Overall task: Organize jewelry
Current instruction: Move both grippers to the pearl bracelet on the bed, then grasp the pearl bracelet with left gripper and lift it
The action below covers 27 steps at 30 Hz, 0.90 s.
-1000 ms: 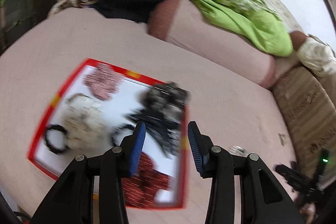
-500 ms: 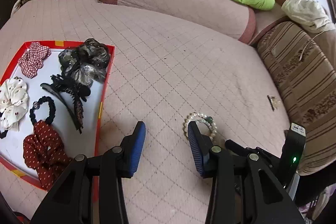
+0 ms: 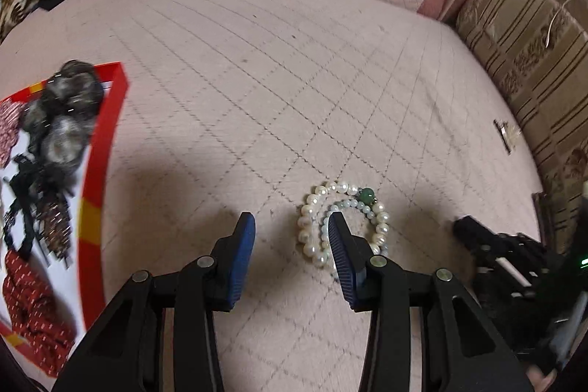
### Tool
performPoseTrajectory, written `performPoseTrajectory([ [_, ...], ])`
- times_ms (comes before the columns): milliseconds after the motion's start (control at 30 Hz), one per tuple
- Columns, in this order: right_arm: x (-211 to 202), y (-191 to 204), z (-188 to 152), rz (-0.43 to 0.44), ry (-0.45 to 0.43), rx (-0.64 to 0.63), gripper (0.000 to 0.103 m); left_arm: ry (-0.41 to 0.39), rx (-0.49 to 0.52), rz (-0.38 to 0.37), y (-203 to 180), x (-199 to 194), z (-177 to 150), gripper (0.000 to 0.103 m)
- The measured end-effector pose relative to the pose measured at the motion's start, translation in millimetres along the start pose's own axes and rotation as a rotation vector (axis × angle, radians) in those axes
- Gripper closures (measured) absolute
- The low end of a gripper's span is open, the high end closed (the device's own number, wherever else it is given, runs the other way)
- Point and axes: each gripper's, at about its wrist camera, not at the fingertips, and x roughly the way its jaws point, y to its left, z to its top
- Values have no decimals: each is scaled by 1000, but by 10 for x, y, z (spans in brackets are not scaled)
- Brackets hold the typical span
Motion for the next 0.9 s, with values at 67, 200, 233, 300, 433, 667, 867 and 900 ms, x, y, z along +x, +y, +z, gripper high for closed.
performPoseTrajectory([
  [67,-14,-113,-17,99,-13,59,96,16,16,11,-22,116,46,76],
  [200,-47,-102,-32,158,-45,70,96,28,63,28,-88,263,131,94],
  [233,-57,-102,-32,167,-52,73,96,26,83,43,-118,276,143,94],
  [300,-69,-107,-37,180,-65,81,96,5,111,101,-139,248,169,94],
  [433,-39,-101,-36,241,-68,120,95,-32,-6,144,185,153,315,94],
  [667,-50,271,111,394,-54,30,76,0,-24,158,419,235,324,94],
  [867,142,596,146,372,-12,-44,72,-30,-1,146,330,300,302,76],
  [900,150,638,141,357,-16,-49,72,-35,6,153,282,326,303,76],
])
